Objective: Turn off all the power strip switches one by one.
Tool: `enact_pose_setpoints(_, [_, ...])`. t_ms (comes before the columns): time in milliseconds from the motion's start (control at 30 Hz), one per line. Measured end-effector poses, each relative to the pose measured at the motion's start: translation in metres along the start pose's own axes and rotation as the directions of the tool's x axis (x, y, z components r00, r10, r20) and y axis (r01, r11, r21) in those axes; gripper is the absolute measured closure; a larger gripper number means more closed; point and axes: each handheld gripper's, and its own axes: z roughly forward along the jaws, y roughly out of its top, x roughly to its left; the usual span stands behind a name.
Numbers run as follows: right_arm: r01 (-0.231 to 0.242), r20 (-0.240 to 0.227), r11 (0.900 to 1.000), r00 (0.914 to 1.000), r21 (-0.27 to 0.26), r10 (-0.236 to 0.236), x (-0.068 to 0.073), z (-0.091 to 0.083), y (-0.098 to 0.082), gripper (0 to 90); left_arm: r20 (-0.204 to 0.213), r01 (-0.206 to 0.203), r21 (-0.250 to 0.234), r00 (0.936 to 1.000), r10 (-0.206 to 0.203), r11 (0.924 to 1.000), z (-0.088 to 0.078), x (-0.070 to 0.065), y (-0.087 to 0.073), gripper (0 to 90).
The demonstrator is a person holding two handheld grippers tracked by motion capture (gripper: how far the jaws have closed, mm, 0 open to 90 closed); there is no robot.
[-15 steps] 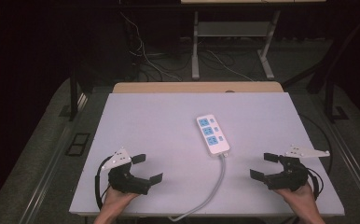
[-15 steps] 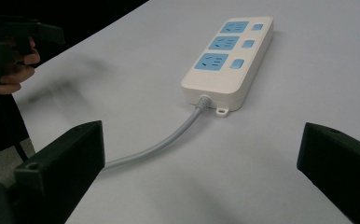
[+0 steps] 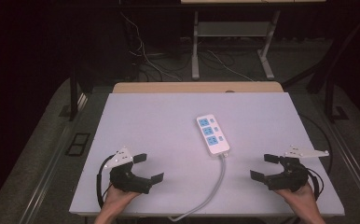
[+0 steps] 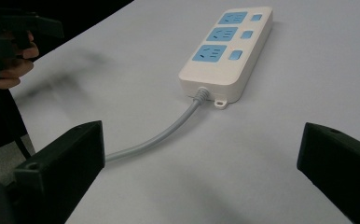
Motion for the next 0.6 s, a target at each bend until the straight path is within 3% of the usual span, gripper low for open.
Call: enact_pose_setpoints(600, [0.007, -0.013, 0.999, 0.9999, 0.053, -0.006, 0.004, 0.0037, 0.0017, 0.6, -0.007, 0.013, -0.003, 0.9999, -0.013, 0.9999, 0.0004, 0.0051, -0.0011, 0.0])
